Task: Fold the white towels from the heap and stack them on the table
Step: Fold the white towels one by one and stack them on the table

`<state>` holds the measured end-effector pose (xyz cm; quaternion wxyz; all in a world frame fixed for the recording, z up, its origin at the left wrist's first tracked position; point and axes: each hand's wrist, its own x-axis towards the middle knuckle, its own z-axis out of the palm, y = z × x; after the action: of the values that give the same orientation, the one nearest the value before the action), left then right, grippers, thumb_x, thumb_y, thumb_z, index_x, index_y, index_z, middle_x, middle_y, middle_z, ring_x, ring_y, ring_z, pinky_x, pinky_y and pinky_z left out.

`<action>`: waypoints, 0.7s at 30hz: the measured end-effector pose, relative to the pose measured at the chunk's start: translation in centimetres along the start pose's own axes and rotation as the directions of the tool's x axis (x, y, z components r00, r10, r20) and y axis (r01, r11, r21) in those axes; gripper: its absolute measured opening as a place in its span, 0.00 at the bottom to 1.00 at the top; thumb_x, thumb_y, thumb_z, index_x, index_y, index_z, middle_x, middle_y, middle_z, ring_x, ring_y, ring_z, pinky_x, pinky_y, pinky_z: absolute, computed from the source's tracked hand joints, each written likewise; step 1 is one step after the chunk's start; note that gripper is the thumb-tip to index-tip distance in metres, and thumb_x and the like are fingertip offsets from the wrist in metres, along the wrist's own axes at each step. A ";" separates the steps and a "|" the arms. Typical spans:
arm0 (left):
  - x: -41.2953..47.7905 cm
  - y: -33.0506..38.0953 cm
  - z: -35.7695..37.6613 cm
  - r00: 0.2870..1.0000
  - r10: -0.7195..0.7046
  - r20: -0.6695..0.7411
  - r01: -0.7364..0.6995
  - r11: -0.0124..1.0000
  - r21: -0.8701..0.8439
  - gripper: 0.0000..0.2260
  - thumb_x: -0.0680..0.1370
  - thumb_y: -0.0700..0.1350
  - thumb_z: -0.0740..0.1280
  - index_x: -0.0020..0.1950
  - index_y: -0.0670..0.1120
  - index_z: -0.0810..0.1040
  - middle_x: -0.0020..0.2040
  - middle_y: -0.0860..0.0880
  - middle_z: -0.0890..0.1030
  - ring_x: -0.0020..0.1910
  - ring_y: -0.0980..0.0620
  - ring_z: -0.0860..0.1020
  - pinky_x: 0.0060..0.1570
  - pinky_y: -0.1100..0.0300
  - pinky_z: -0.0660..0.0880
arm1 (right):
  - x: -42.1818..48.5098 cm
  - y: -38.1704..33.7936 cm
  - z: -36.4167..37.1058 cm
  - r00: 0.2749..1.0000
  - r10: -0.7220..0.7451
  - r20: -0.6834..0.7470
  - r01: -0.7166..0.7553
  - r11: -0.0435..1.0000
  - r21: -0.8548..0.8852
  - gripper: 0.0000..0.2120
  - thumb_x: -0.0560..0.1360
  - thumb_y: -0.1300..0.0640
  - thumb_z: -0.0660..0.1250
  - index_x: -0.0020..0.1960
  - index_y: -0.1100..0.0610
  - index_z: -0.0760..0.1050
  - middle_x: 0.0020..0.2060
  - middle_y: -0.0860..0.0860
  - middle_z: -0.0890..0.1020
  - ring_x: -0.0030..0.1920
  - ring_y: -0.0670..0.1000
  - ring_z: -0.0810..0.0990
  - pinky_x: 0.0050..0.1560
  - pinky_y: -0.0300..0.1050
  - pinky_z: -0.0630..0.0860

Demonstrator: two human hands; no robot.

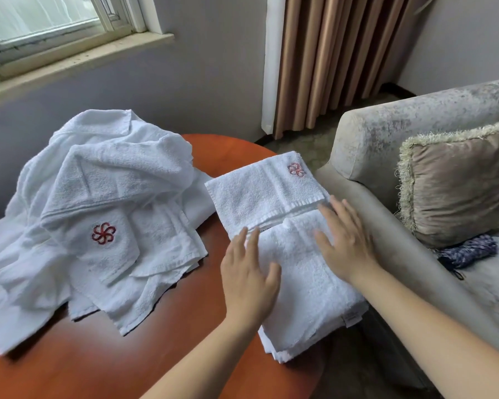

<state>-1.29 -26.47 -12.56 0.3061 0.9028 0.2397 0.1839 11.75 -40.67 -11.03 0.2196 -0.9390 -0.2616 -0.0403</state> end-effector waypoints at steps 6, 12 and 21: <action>0.1 -1.5 2.3 0.934 0.050 0.353 -0.154 0.950 0.272 0.37 0.71 0.65 0.41 0.79 0.53 0.52 0.80 0.50 0.50 0.79 0.46 0.46 0.74 0.43 0.46 | -1.9 -0.1 3.5 0.964 0.009 0.267 0.027 0.991 -0.131 0.43 0.67 0.33 0.31 0.79 0.50 0.44 0.78 0.48 0.45 0.75 0.45 0.37 0.75 0.47 0.35; 1.0 -0.9 1.2 0.918 0.028 0.396 -0.158 0.941 0.299 0.40 0.68 0.65 0.36 0.79 0.52 0.51 0.80 0.48 0.50 0.78 0.47 0.47 0.74 0.46 0.47 | -0.7 -1.3 2.4 0.936 0.070 0.346 0.011 0.974 -0.228 0.32 0.81 0.40 0.45 0.79 0.51 0.41 0.79 0.49 0.42 0.78 0.50 0.37 0.75 0.50 0.34; 1.7 -3.2 -6.8 0.978 -0.097 0.186 0.048 0.967 0.252 0.21 0.78 0.60 0.50 0.60 0.49 0.72 0.55 0.51 0.77 0.54 0.48 0.76 0.44 0.55 0.67 | 1.3 -9.8 3.1 0.967 -0.254 0.024 0.253 0.967 0.007 0.10 0.69 0.60 0.66 0.48 0.62 0.78 0.51 0.57 0.81 0.65 0.65 0.73 0.68 0.63 0.66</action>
<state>-4.13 -20.14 -9.22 0.2206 0.9380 0.2622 0.0514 7.78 -31.16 -9.70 0.2113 -0.8979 -0.3822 -0.0559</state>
